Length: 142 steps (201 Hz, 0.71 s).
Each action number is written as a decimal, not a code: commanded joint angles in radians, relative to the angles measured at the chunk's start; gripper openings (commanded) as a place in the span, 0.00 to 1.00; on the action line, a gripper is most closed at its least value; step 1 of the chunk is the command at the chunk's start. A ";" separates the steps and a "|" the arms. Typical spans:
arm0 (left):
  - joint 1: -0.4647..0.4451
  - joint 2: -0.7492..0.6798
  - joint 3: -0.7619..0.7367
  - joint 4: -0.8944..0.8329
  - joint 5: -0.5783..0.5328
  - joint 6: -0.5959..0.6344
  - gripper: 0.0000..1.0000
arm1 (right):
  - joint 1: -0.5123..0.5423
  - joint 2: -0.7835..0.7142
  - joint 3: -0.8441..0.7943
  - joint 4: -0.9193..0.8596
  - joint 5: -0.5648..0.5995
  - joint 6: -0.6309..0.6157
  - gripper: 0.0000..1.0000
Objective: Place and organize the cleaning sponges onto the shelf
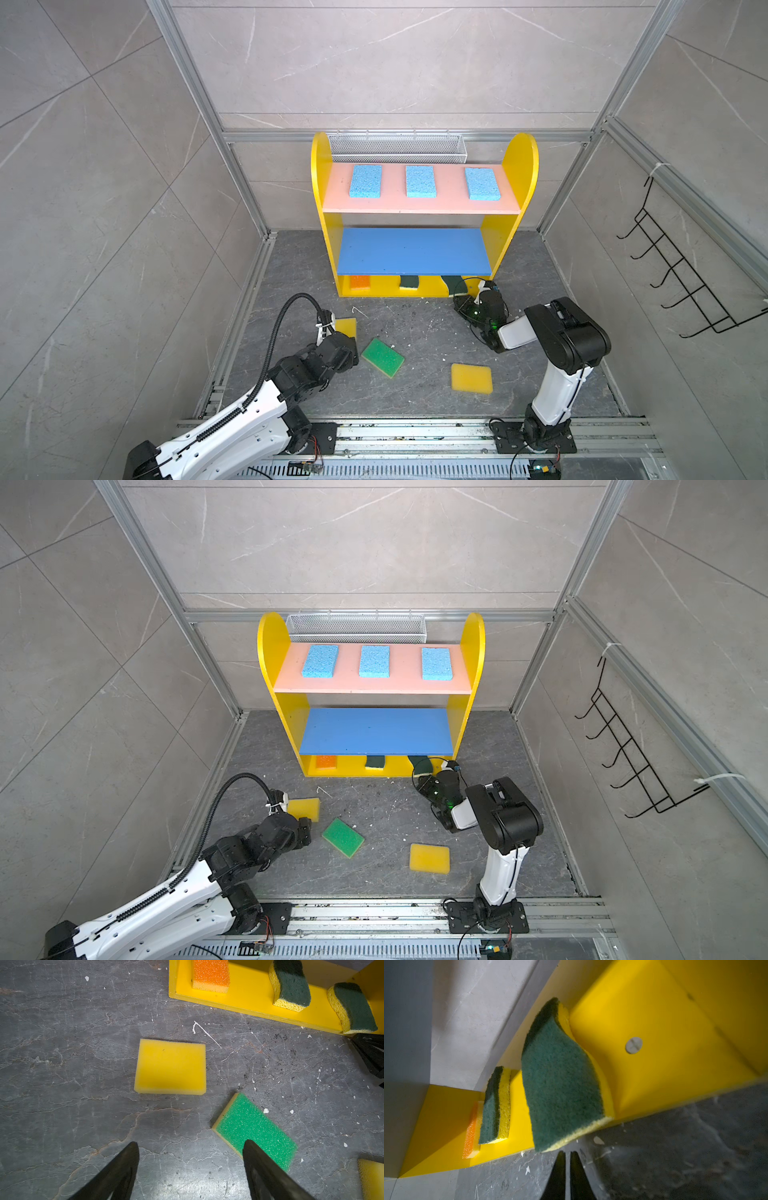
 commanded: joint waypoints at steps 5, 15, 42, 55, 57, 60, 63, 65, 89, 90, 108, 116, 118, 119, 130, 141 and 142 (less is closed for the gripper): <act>-0.004 0.005 0.037 0.035 -0.019 0.006 0.81 | -0.009 -0.034 -0.036 0.072 0.018 0.020 0.09; -0.004 0.008 0.036 0.038 -0.019 0.007 0.81 | -0.008 -0.044 -0.052 0.076 0.024 0.027 0.09; -0.004 0.010 0.032 0.046 -0.018 0.009 0.81 | -0.009 -0.002 -0.086 0.179 0.016 0.071 0.08; -0.004 0.008 0.029 0.046 -0.017 0.009 0.81 | -0.010 0.066 -0.114 0.355 -0.003 0.118 0.06; -0.004 0.008 0.029 0.046 -0.017 0.010 0.81 | -0.009 0.076 -0.118 0.383 -0.003 0.128 0.06; -0.004 0.006 0.029 0.046 -0.017 0.010 0.81 | -0.010 0.093 -0.126 0.419 -0.001 0.143 0.05; -0.004 0.004 0.028 0.045 -0.016 0.008 0.81 | -0.010 0.108 -0.135 0.455 0.001 0.158 0.04; -0.004 0.003 0.027 0.046 -0.016 0.009 0.81 | -0.010 0.118 -0.138 0.475 0.004 0.166 0.04; -0.004 -0.009 0.025 0.047 -0.018 0.009 0.81 | -0.007 0.173 -0.150 0.497 0.010 0.206 0.00; -0.004 -0.008 0.024 0.047 -0.019 0.009 0.81 | -0.007 0.173 -0.150 0.497 0.010 0.206 0.00; -0.004 -0.013 0.025 0.046 -0.019 0.018 0.81 | -0.007 0.180 -0.161 0.498 0.011 0.200 0.00; -0.004 -0.015 0.025 0.046 -0.022 0.018 0.81 | -0.007 0.179 -0.165 0.497 0.012 0.194 0.00; -0.004 -0.015 0.025 0.045 -0.022 0.017 0.81 | -0.007 0.178 -0.165 0.498 0.012 0.194 0.00; -0.004 -0.014 0.025 0.045 -0.022 0.017 0.81 | -0.007 0.178 -0.166 0.497 0.012 0.194 0.00; -0.004 -0.013 0.023 0.046 -0.022 0.018 0.81 | -0.008 0.180 -0.163 0.496 0.009 0.189 0.00; -0.004 -0.011 0.022 0.047 -0.024 0.017 0.81 | -0.006 0.187 -0.152 0.486 0.009 0.190 0.00; -0.004 -0.011 0.022 0.047 -0.024 0.017 0.81 | -0.007 0.187 -0.151 0.484 0.008 0.190 0.00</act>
